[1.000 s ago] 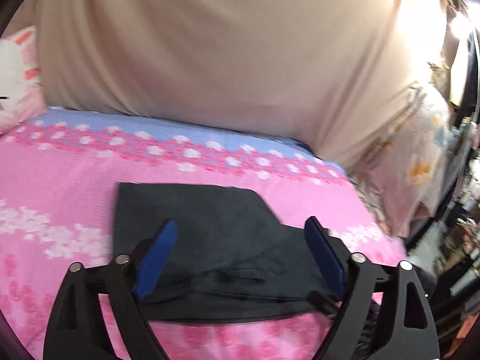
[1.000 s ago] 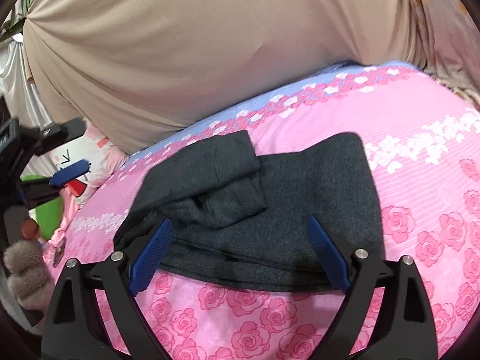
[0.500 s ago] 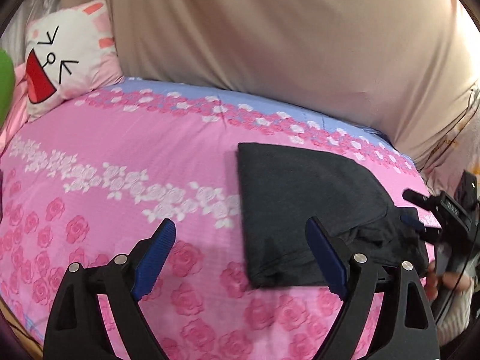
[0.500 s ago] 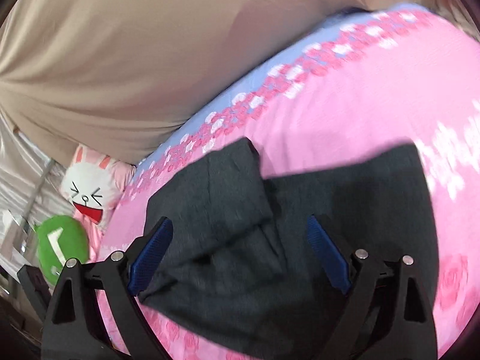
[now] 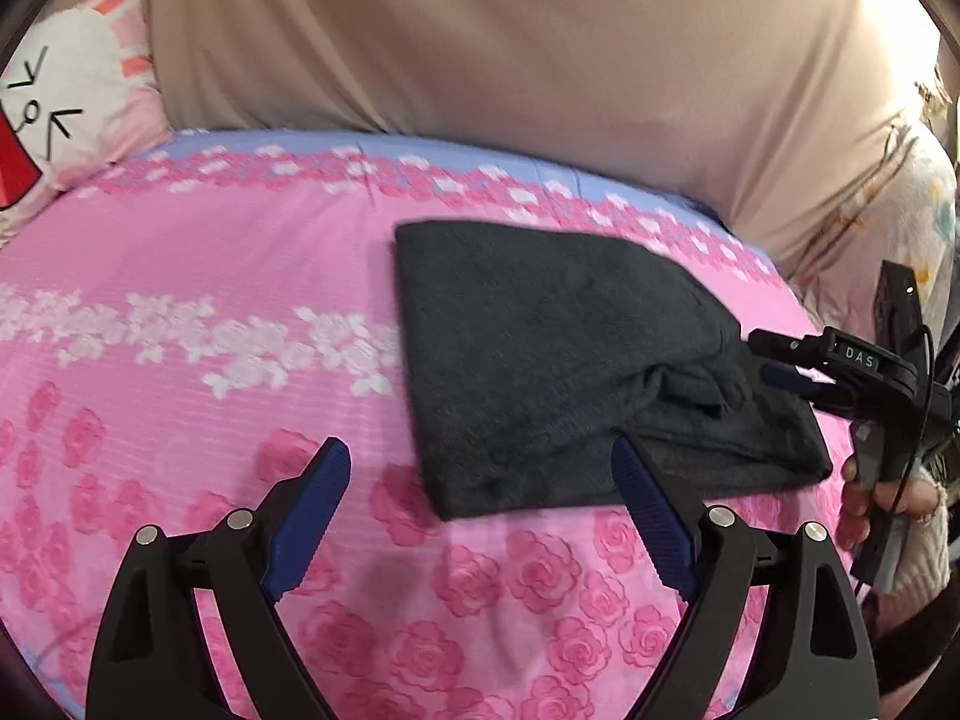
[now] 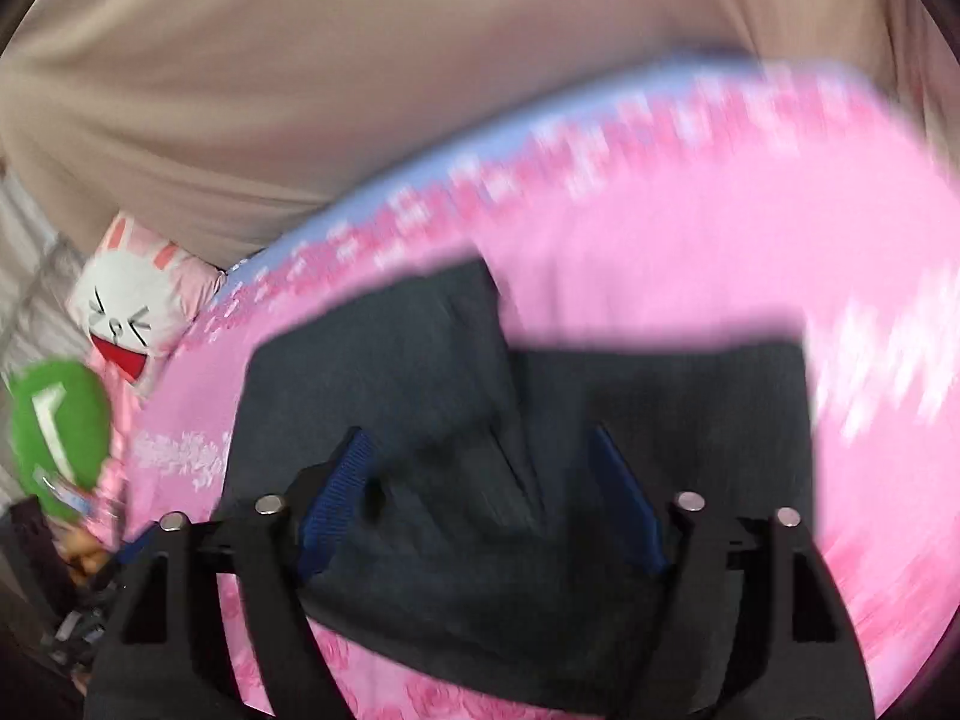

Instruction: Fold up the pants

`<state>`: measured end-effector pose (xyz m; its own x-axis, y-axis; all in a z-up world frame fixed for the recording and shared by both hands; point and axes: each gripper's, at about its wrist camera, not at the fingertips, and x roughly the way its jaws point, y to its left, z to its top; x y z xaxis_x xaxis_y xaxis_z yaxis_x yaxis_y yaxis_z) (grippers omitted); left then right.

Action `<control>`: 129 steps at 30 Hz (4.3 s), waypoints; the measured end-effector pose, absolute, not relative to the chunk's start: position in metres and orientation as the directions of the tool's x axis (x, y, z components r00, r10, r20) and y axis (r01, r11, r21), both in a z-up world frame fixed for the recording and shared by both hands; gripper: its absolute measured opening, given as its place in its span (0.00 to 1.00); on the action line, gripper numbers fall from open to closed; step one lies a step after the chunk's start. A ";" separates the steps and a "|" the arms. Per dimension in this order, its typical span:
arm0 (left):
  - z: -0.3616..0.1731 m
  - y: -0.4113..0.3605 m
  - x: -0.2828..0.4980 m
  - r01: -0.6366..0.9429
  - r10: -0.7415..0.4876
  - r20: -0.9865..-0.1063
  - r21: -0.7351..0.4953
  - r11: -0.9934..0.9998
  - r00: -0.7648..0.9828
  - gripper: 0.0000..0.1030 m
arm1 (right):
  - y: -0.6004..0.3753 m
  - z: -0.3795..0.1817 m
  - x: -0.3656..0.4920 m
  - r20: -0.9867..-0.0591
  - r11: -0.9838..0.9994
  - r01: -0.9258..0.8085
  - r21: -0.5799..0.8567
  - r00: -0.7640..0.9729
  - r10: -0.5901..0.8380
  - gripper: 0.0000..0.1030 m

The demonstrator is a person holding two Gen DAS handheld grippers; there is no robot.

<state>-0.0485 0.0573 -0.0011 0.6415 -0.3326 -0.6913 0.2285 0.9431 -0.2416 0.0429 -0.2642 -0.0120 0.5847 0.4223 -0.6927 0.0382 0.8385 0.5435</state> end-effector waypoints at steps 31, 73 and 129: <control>0.001 0.059 -0.039 0.235 -0.430 -0.704 -0.362 0.902 0.565 0.84 | -0.295 0.022 -0.031 -0.680 0.927 0.107 0.360 0.710 0.182 0.45; -0.016 0.013 0.145 0.186 -0.493 -0.810 -0.456 0.870 0.318 0.16 | -0.296 0.018 -0.015 -0.621 0.886 0.003 0.464 0.714 0.323 0.17; 0.014 0.206 -0.033 -0.089 -0.329 -0.714 -0.479 0.873 0.618 0.84 | 0.031 0.156 0.101 -0.540 0.701 -0.588 0.403 0.466 0.701 0.12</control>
